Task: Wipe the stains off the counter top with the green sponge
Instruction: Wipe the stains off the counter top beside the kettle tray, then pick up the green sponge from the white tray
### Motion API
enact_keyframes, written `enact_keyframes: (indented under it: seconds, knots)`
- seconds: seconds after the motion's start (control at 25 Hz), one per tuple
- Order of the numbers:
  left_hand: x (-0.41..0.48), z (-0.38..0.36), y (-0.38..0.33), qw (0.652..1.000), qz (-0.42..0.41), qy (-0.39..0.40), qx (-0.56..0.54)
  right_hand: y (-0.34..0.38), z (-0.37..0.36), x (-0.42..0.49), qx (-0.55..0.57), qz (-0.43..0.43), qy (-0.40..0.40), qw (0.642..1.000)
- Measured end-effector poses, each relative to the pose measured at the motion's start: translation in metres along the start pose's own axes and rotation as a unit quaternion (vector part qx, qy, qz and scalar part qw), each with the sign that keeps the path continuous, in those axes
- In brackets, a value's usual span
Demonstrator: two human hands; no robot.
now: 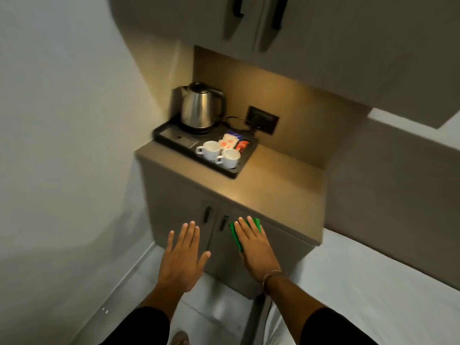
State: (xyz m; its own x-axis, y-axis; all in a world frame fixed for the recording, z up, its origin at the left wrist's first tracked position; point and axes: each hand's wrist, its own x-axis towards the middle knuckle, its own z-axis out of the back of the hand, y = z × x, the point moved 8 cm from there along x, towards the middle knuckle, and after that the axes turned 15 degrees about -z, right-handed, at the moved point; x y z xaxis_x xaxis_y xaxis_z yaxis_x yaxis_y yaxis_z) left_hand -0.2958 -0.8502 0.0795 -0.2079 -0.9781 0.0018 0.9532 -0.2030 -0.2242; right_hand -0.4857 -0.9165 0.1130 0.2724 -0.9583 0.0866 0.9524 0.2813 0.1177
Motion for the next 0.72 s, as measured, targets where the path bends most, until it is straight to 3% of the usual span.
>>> enact_keyframes:
  seconds: [0.32,0.52,0.72]
  knots:
    - [-0.332,-0.017,0.061,0.97,0.24,-0.024,-0.014,0.23,-0.043,-0.183,0.071,0.23,0.084,0.967]
    - [-0.528,-0.02,0.096,0.913,0.404,-0.046,-0.031,0.382,-0.06,-0.305,0.084,0.37,0.124,0.917]
    - [-0.69,-0.015,0.121,0.863,0.503,-0.047,-0.02,0.518,-0.073,-0.418,0.073,0.476,0.135,0.866]
